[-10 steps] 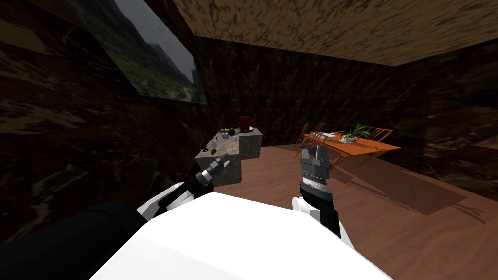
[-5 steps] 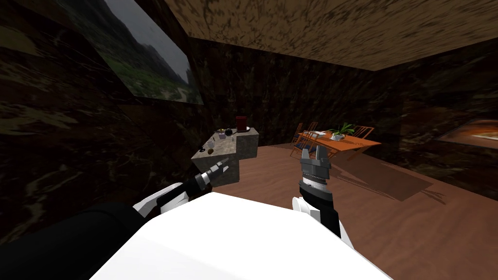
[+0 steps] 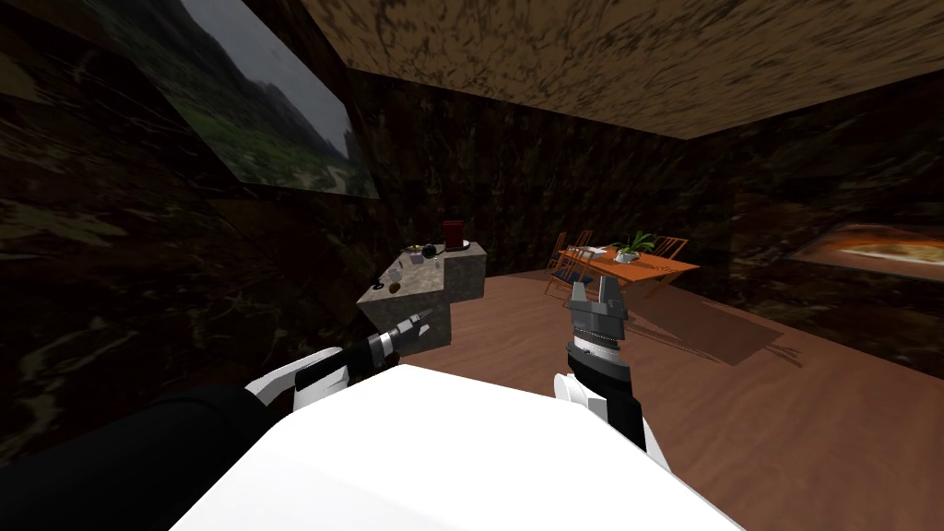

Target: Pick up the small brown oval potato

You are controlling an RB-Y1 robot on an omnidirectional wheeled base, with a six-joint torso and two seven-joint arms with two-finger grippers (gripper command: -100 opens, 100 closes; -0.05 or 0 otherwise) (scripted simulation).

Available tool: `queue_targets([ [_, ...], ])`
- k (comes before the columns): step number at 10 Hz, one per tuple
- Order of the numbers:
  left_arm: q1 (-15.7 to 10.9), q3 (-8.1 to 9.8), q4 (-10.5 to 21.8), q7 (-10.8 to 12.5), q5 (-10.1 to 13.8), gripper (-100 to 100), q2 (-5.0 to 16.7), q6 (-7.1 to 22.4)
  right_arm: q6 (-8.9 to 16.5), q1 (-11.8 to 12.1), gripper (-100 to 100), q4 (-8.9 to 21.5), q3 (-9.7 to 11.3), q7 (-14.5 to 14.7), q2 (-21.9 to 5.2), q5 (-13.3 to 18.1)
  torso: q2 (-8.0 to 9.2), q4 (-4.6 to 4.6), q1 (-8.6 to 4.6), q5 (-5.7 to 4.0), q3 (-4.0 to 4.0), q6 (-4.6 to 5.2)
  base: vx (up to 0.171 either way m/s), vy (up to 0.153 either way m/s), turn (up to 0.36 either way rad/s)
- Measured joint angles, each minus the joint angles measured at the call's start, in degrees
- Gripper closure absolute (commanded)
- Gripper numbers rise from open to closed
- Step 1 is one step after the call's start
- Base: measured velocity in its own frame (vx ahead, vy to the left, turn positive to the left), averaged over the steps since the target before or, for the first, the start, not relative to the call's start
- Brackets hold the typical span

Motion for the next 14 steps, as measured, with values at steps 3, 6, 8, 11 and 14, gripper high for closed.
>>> queue_targets([
  [3, 0.63, -1.46, 1.15, -0.21, 2.85, -100, 4.87, 2.15, 0.0, 0.0, 0, 0.0, 0.0, 0.0, 0.0, 0.0, -0.03, -0.01, 0.08, 0.02, -0.02, 0.01, -0.021, 0.002, -0.069],
  [6, 1.95, -2.57, 2.45, -0.48, 5.12, -100, 9.78, 3.08, 0.0, 0.01, 0, 0.0, 0.0, 0.0, 0.0, 0.0, -0.09, -0.02, 0.12, 0.03, -0.05, -0.01, -0.009, 0.014, -0.086],
  [8, 2.29, -3.32, 3.25, -0.43, 7.03, -100, 13.26, 4.43, 0.0, 0.01, 0, 0.0, -0.01, 0.0, -0.01, 0.0, -0.1, -0.02, 0.18, 0.04, -0.06, -0.02, -0.003, 0.029, -0.069],
  [11, 3.19, -4.88, 4.96, -0.66, 9.78, -100, 18.05, 5.86, 0.0, 0.01, 0, 0.0, -0.01, 0.0, -0.01, 0.0, -0.17, -0.04, 0.24, 0.06, -0.1, 0.0, 0.009, 0.039, -0.067],
  [14, 4.15, -6.26, 6.9, -0.92, 12.0, -100, 22.94, 6.18, 0.0, 0.01, 0, 0.0, -0.01, 0.0, -0.01, 0.0, -0.2, -0.04, 0.28, 0.07, -0.11, -0.02, 0.017, 0.055, -0.082],
])
